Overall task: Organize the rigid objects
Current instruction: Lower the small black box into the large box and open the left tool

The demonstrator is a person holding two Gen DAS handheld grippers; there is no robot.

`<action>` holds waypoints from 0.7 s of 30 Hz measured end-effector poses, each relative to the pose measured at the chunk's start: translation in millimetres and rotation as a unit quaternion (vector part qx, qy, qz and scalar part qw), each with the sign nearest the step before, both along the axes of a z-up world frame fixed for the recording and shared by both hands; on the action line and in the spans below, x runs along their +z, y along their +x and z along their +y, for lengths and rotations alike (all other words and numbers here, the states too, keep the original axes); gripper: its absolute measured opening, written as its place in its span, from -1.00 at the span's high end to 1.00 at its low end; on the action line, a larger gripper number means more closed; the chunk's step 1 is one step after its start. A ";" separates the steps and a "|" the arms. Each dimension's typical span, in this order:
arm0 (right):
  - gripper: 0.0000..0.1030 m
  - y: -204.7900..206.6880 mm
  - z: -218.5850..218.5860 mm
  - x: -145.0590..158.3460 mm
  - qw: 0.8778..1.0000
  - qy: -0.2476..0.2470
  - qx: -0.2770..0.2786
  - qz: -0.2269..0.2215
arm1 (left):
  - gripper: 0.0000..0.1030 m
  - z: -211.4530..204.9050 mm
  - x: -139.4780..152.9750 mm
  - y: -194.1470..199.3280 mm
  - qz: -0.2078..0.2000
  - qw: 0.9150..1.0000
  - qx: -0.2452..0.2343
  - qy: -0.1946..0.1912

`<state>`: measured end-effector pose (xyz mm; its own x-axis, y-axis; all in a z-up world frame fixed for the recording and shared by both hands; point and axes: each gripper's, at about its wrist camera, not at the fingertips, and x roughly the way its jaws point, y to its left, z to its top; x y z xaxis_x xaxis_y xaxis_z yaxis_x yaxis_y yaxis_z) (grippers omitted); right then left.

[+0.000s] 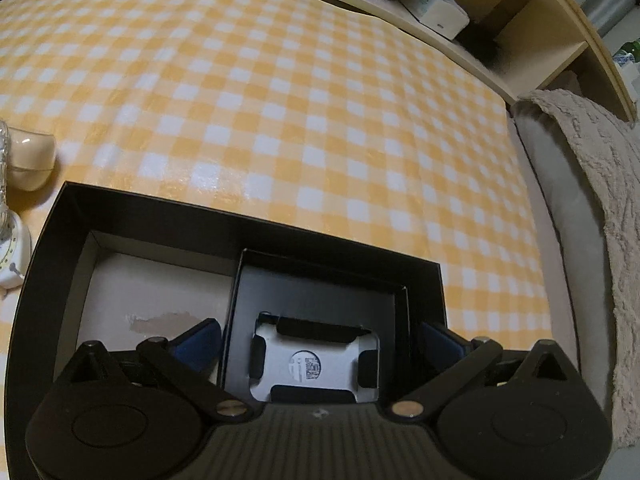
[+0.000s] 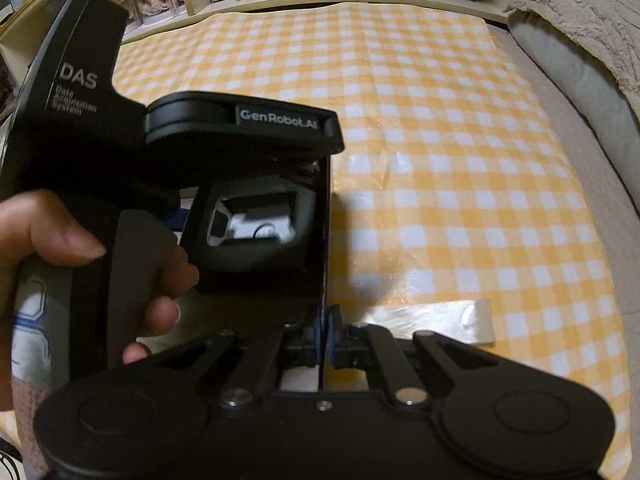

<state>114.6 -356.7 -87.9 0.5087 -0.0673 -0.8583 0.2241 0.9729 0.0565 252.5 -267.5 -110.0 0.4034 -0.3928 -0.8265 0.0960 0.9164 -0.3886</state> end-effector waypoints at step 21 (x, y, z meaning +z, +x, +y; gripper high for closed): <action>0.91 0.3 -0.1 -2.3 1.000 -0.004 -0.001 0.002 | -1.00 56.8 70.6 -47.5 -0.054 0.994 -0.099 0.006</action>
